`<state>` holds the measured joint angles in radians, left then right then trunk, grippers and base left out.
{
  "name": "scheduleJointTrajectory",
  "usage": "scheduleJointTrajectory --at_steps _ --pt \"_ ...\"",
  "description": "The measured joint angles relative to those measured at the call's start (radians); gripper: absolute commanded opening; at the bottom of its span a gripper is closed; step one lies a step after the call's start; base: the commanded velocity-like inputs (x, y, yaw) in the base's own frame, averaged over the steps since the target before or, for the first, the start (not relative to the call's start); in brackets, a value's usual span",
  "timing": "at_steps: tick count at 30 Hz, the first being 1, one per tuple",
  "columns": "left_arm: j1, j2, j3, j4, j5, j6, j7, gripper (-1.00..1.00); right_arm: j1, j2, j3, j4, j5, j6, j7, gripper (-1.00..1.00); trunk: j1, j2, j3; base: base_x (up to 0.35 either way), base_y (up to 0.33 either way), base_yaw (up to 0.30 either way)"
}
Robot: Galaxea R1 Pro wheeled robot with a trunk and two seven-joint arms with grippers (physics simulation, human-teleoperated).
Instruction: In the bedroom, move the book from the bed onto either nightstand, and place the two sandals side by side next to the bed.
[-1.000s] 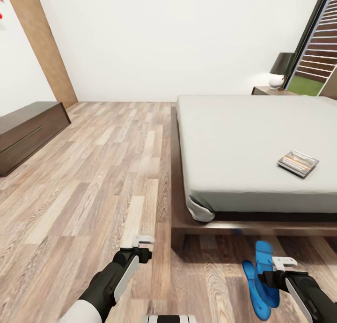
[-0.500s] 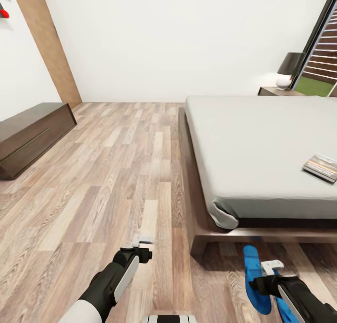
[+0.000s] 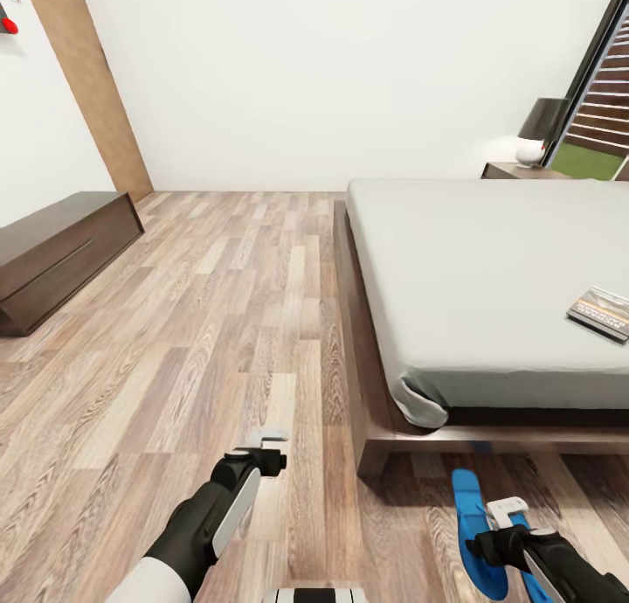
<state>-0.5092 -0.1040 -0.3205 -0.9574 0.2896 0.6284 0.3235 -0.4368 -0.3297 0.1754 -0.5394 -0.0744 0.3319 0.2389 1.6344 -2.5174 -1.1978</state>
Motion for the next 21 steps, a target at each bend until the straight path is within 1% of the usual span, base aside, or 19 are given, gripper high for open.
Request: scheduleJointTrajectory --at_steps 5,7,8,9,12,15,17,20,21 --pt "0.001 -0.001 -0.001 -0.014 0.001 0.001 0.0 1.0 -0.009 0.001 0.0 0.018 -0.002 -0.009 0.0 -1.0 0.0 0.0 0.0 0.0 0.0 0.0" --pt "0.001 -0.002 -0.001 -0.016 0.003 0.001 0.0 1.0 -0.029 0.002 0.0 0.061 -0.002 -0.015 -0.001 -1.0 0.0 0.0 0.0 0.0 0.0 0.0" --pt "0.001 -0.002 -0.001 -0.016 0.003 0.001 0.0 1.0 -0.039 0.002 0.0 0.082 -0.002 -0.022 -0.001 -1.0 0.0 0.0 0.0 0.235 0.0 0.0" --pt "0.001 -0.002 0.0 -0.017 0.0 0.001 0.0 1.0 -0.066 0.002 0.002 0.151 0.002 -0.054 -0.002 -1.0 -0.001 0.0 0.0 0.283 -0.025 0.0" --pt "0.001 -0.001 0.0 -0.018 -0.001 0.001 0.0 1.0 -0.071 0.003 0.003 0.173 0.001 -0.056 -0.005 -1.0 0.0 0.0 0.0 0.241 -0.041 0.0" --pt "0.001 0.0 0.0 -0.019 -0.002 0.001 0.0 1.0 -0.077 0.004 0.003 0.199 0.001 -0.056 -0.008 -1.0 0.0 0.0 0.0 0.087 -0.018 0.0" --pt "0.002 0.001 0.0 -0.027 -0.005 0.001 0.0 1.0 -0.095 0.005 0.003 0.231 0.001 -0.062 -0.01 -1.0 0.0 0.0 0.0 0.03 -0.006 0.0" --pt "0.009 0.006 0.0 -0.107 -0.008 0.012 0.001 1.0 -0.109 0.006 0.003 0.261 0.015 -0.081 -0.01 -1.0 0.0 0.0 0.0 0.012 -0.002 0.0" --pt "0.017 0.009 0.001 -0.158 -0.009 0.035 0.001 1.0 -0.112 0.006 0.003 0.267 0.024 -0.086 -0.011 -1.0 0.0 0.0 0.0 0.005 -0.001 0.0"
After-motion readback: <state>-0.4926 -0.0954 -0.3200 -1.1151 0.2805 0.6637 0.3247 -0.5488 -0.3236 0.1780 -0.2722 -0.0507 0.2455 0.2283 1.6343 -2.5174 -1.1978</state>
